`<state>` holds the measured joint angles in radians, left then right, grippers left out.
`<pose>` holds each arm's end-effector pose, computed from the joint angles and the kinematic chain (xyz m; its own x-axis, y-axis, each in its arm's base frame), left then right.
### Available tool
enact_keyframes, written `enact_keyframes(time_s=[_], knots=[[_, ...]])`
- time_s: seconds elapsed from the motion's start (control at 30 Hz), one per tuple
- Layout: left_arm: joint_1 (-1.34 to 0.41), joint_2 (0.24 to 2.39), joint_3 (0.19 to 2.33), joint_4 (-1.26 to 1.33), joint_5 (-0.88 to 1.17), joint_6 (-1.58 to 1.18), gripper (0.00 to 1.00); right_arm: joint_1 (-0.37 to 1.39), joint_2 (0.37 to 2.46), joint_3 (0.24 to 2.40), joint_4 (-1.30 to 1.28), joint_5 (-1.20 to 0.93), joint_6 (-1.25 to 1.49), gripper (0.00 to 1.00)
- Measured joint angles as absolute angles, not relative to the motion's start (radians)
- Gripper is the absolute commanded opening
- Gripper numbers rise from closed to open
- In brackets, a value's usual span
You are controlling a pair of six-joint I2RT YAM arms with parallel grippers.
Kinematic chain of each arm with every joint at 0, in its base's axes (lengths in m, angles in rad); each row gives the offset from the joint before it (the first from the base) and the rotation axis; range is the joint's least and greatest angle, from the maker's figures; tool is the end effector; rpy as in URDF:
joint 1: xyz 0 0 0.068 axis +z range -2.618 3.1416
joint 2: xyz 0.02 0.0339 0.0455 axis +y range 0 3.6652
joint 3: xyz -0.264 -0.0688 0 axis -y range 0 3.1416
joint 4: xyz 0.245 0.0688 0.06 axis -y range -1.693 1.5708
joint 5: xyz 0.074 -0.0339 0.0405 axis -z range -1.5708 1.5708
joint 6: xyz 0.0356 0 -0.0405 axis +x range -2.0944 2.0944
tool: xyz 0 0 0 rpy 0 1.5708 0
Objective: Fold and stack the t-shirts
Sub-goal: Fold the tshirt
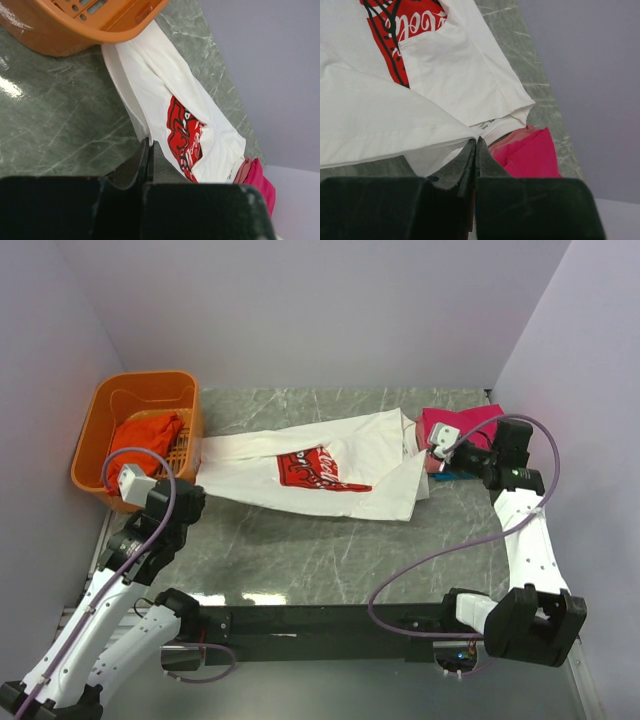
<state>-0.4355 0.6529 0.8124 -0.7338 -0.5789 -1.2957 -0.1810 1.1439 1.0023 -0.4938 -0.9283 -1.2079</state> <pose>0.1259 -0.0371 0.3156 -0.0728 -0.8546 -0.5141 -0.4912 0.4794 -0.7273 0.2397 -0.0149 0.3221 0.2845 -0.6215 -0.7299 -0.7325 0.3503 -0.5837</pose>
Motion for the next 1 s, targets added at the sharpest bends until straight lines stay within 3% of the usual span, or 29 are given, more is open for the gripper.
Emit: enact_keyframes(time_s=[1.0], knots=[[-0.435, 0.632, 0.789, -0.775, -0.617, -1.277, 0.0, -0.197, 1.017, 1.08, -0.673, -0.885, -1.245, 0.0]])
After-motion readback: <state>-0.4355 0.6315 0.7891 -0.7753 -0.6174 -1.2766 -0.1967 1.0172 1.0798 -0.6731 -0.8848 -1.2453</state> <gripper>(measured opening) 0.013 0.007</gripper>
